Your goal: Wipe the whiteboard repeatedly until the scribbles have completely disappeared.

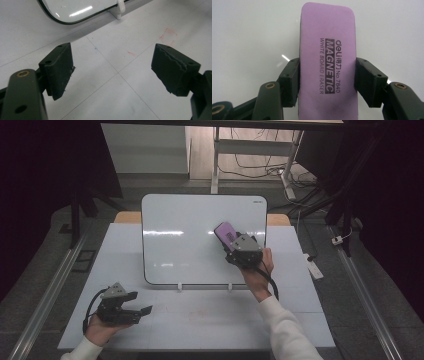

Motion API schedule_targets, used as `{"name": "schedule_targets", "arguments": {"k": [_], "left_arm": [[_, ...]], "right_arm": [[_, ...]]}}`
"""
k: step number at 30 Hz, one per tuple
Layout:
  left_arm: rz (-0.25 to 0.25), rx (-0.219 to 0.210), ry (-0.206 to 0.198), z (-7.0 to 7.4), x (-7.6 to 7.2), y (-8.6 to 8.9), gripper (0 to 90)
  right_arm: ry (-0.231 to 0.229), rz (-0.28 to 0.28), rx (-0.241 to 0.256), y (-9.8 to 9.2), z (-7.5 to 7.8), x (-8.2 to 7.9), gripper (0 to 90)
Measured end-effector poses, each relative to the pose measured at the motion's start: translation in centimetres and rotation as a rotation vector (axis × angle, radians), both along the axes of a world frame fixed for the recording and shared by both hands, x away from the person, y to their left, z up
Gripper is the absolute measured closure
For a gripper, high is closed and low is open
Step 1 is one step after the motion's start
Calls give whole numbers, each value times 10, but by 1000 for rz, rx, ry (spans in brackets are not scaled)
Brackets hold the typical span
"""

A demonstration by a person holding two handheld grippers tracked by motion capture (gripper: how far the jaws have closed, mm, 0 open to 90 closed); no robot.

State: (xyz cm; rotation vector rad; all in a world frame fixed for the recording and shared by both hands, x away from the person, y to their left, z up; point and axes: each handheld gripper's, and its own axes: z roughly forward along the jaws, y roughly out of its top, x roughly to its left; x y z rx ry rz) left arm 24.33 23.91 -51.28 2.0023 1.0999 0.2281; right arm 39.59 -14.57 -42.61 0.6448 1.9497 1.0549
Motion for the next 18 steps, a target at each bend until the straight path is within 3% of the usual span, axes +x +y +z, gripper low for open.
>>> {"name": "schedule_targets", "arguments": {"k": [7, 9, 13, 18], "left_arm": [[-2, -1, -3, 1, 0, 0, 187], [-4, 1, -2, 0, 0, -1, 187], [-9, 1, -2, 0, 0, -1, 187], [-4, -4, -2, 1, 0, 0, 187]], "right_arm": [[-20, -128, 106, -46, 14, 13, 406], [-10, -135, 133, -54, 15, 14, 406], [-22, -131, 96, -48, 13, 13, 406], [7, -81, 49, -34, 3, 4, 406]]}}
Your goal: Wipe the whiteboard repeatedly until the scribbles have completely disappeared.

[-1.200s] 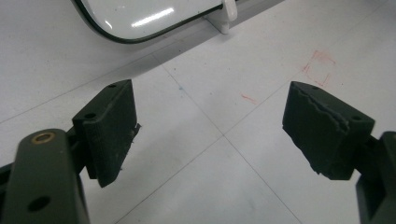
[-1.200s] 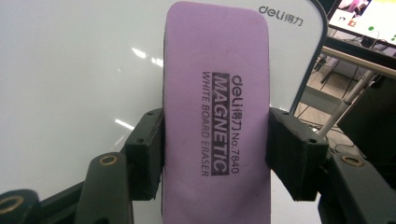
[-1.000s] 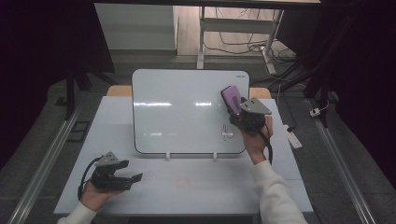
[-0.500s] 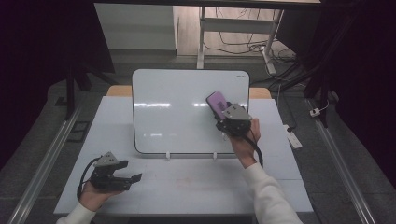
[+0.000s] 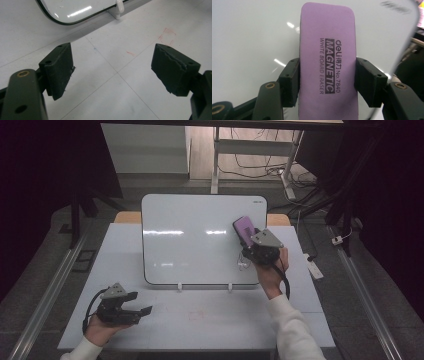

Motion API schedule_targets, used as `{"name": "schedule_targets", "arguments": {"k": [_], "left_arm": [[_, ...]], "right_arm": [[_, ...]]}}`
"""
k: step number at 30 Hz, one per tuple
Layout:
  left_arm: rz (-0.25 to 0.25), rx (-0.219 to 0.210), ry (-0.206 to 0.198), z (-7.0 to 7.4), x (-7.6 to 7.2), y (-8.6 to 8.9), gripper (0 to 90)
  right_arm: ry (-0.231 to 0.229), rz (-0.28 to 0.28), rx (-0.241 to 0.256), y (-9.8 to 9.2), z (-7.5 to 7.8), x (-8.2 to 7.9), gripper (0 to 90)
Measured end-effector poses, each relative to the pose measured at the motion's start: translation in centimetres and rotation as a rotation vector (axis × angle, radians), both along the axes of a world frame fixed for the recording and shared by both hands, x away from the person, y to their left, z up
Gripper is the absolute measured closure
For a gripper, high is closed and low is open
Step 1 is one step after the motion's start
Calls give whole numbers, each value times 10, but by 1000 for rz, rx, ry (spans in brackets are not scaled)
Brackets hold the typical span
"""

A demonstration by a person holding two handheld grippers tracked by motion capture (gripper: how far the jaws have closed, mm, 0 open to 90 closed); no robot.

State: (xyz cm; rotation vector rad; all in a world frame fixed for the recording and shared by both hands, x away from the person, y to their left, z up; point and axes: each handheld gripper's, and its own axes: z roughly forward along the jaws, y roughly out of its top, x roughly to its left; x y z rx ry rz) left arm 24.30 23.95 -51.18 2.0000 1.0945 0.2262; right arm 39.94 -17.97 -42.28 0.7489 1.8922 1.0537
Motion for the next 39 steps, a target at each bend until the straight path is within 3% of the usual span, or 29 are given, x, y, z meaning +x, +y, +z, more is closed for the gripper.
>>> {"name": "schedule_targets", "arguments": {"k": [5, 8, 12, 16, 21, 23, 25, 28, 33, 35, 39], "left_arm": [[-4, 0, 2, 0, 1, 0, 187], [-4, -2, -1, 0, 0, 0, 187], [-6, -2, -4, 1, 0, 0, 187], [-9, 1, -4, 0, 0, 0, 187], [-7, 0, -2, 0, 0, 0, 188], [-8, 1, -1, 0, 0, -1, 187], [-10, 3, -3, 0, 0, -1, 188], [-10, 3, -2, 0, 0, -1, 187], [-9, 2, 0, -1, 1, -1, 188], [-10, 2, -1, -1, 0, -1, 188], [-10, 1, 0, -1, 0, 0, 188]], "right_arm": [[57, 67, -79, 13, -21, -21, 407], [95, 96, -94, 16, -37, -35, 407], [111, 107, -130, 13, -50, -48, 407], [89, 75, -144, 5, -48, -46, 407], [45, -5, -115, -11, -36, -35, 406], [48, -8, -98, -13, -35, -34, 406], [33, -18, -124, -10, -37, -36, 406], [66, 25, -121, 0, -45, -43, 406], [77, 101, -187, 24, -63, -59, 407], [63, 98, -216, 29, -66, -62, 407], [76, 100, -188, 22, -62, -58, 407]]}}
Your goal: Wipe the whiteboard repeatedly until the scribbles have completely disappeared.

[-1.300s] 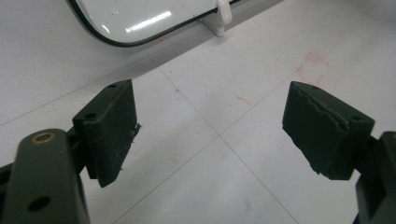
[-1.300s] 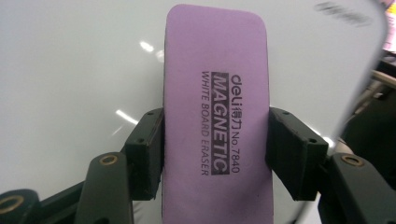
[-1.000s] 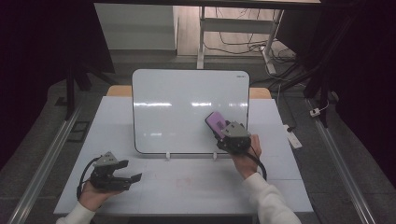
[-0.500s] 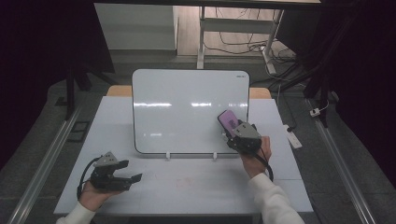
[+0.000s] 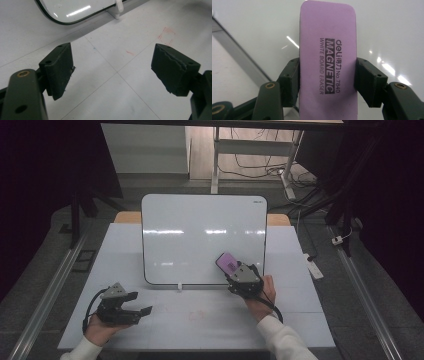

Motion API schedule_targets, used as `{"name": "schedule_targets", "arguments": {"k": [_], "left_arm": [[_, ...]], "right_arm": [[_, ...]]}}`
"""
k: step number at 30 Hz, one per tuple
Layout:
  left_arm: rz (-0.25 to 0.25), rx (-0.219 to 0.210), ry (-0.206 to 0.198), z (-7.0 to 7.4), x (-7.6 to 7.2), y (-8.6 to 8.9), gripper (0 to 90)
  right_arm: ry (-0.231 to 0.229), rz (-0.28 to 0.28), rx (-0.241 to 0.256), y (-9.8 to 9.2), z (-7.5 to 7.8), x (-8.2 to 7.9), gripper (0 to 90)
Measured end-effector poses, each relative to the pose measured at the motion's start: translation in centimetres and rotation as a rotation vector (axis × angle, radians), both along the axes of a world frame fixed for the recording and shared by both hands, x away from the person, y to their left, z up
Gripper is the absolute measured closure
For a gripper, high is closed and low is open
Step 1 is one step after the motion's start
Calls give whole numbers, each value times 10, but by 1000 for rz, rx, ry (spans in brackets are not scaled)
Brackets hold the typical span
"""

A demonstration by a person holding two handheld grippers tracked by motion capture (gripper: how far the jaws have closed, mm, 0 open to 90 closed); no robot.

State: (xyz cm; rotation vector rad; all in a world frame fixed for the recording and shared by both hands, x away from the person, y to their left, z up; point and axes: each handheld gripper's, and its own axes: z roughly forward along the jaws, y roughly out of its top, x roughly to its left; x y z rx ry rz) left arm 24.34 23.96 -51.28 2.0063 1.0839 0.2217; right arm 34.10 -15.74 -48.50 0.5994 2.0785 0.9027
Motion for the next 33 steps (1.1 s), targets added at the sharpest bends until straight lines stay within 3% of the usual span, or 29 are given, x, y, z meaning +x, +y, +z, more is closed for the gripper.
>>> {"name": "schedule_targets", "arguments": {"k": [7, 10, 12, 14, 18, 22, 25, 28, 33], "left_arm": [[-2, 1, 0, 0, 0, 0, 188], [-4, 2, 1, 0, 0, -1, 188], [-6, 1, 1, 0, 0, -1, 188], [-7, 0, 2, 0, 0, -1, 188], [-7, -1, 3, 0, 0, -1, 188], [-8, 0, 2, 0, 0, -1, 188], [-8, -1, 1, 0, 0, -1, 188], [-7, 0, 0, 0, 0, -1, 188], [-9, 1, 1, 0, 1, -2, 188]], "right_arm": [[-17, -100, 75, -32, 16, 14, 407], [7, -105, 116, -41, 18, 16, 407], [22, -95, 119, -38, 17, 15, 407], [65, -70, 144, -34, 13, 12, 407], [133, -4, 139, -21, 2, 4, 407], [150, 28, 122, -13, -5, -2, 407], [146, 32, 111, -14, -5, -2, 407], [110, 3, 98, -20, 0, 1, 407], [68, -89, 147, -44, 14, 12, 407]]}}
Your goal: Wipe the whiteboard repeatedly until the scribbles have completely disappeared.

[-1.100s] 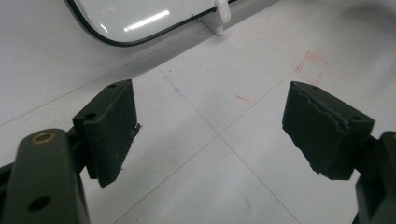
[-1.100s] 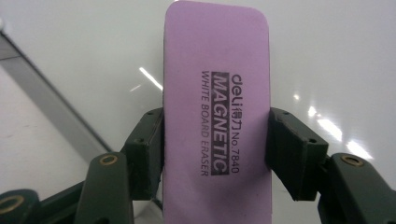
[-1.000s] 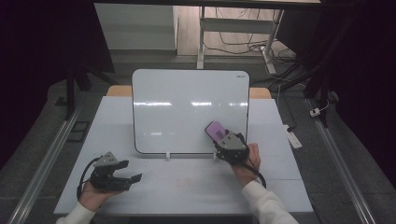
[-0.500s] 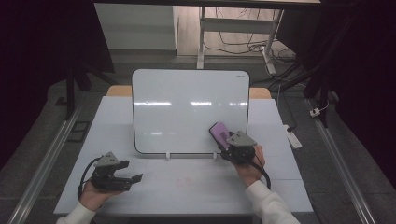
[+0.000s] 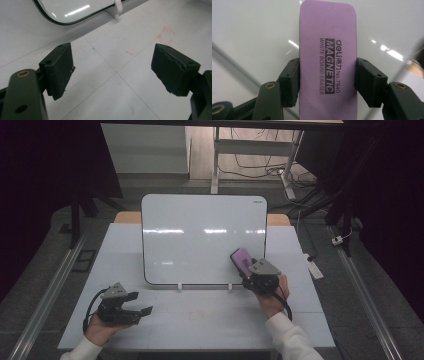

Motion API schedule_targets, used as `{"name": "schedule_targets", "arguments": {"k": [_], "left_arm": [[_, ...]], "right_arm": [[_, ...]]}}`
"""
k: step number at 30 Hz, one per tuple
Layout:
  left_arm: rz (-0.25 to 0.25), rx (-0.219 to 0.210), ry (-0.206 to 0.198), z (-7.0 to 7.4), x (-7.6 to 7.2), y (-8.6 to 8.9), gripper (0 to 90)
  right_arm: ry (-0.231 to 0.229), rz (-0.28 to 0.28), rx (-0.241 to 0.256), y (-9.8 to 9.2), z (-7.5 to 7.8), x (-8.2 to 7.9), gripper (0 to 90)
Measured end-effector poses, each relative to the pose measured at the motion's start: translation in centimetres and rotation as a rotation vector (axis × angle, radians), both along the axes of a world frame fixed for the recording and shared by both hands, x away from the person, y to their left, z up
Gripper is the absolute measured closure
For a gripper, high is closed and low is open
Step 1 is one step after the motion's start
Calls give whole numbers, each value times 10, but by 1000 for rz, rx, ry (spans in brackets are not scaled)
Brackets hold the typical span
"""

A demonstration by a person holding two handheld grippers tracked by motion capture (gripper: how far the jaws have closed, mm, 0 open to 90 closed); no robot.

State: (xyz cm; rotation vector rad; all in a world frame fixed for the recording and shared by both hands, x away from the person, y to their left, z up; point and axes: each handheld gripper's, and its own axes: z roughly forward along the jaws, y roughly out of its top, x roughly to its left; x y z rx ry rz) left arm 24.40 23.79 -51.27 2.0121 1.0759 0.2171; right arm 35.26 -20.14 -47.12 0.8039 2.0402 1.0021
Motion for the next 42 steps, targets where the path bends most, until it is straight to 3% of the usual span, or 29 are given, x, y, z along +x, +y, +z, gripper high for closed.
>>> {"name": "schedule_targets", "arguments": {"k": [3, 6, 14, 16, 18, 21, 26, 31, 36, 42], "left_arm": [[-1, 1, -1, 0, 0, -1, 188], [-1, 3, -1, 0, 0, -1, 188], [-2, 3, -2, 0, 0, -2, 188], [0, 3, -1, 0, 0, -1, 188], [1, 1, 0, 0, 0, -1, 188], [2, -1, -2, 0, 0, 0, 188], [-1, 0, -4, 1, -1, -1, 188], [1, 2, -2, 0, 0, -1, 188], [5, -1, -3, 1, 0, 0, 188], [5, -6, -7, 1, 0, 1, 188]], "right_arm": [[-9, -15, 16, -7, 3, 3, 407], [-20, -18, -7, -1, 1, 1, 407], [54, 113, -35, 36, -17, -13, 407], [40, 120, -55, 40, -19, -15, 407], [53, 129, -38, 36, -17, -13, 407], [17, 92, -50, 28, -11, -9, 407], [-27, -5, 4, 3, 4, 5, 407], [-23, -60, 53, -14, 11, 10, 407], [-5, 18, 90, -6, 16, -2, 407], [62, 134, 129, 5, 14, -28, 406]]}}
